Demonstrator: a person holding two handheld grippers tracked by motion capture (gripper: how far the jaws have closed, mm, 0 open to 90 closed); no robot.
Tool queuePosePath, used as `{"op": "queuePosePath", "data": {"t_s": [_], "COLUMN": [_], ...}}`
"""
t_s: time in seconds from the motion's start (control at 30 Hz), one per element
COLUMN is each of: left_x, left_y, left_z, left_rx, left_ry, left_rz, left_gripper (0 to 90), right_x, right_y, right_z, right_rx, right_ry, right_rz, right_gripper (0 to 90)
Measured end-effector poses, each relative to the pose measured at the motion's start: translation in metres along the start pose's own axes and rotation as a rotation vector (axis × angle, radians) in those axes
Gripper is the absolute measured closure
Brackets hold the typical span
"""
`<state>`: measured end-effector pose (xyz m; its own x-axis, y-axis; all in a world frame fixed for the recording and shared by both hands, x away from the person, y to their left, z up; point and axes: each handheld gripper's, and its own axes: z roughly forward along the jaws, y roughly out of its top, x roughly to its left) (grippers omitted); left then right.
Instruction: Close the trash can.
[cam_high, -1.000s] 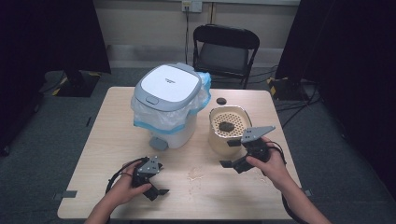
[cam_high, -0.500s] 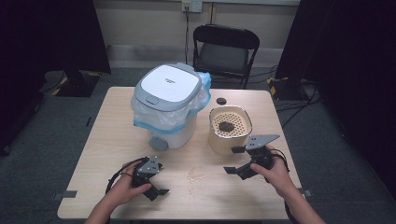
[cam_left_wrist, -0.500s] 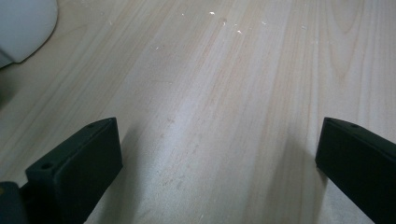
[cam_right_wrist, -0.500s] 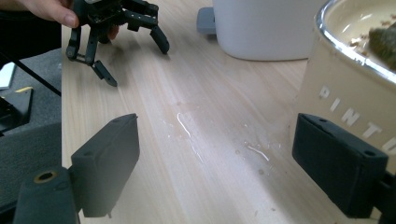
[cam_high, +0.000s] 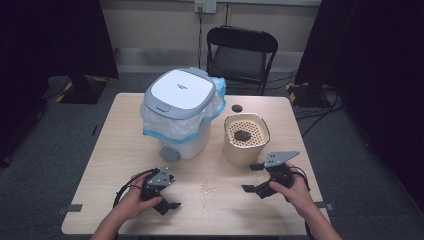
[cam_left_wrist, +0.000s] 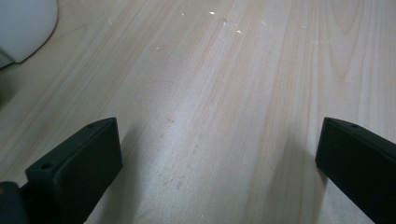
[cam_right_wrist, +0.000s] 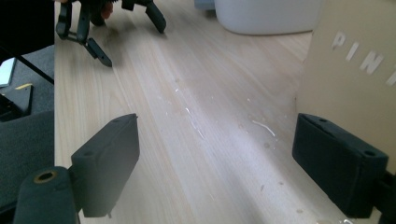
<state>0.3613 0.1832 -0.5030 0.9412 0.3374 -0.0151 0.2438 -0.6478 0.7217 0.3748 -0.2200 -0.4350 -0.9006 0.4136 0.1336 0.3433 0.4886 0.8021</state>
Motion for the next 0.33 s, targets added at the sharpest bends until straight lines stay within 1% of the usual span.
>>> {"op": "queuePosePath", "data": {"t_s": [0.03,0.1,0.23,0.33], "left_x": [0.000,0.000,0.000,0.000], "left_y": [0.000,0.000,0.000,0.000], "left_z": [0.000,0.000,0.000,0.000], "left_rx": [0.000,0.000,0.000,0.000], "left_ry": [0.000,0.000,0.000,0.001], "left_rz": [0.000,0.000,0.000,0.000], "left_gripper": [0.0,0.0,0.0,0.0], "right_x": [0.000,0.000,0.001,0.003], "right_y": [-0.003,-0.004,-0.007,-0.006], "right_z": [0.002,0.003,0.008,0.014], "right_rx": [0.018,0.030,0.027,0.033], "right_ry": [-0.003,0.001,0.010,0.026], "right_rz": [-0.002,-0.010,-0.008,-0.015], "right_gripper": [14.3,14.3,14.3,14.3]}}
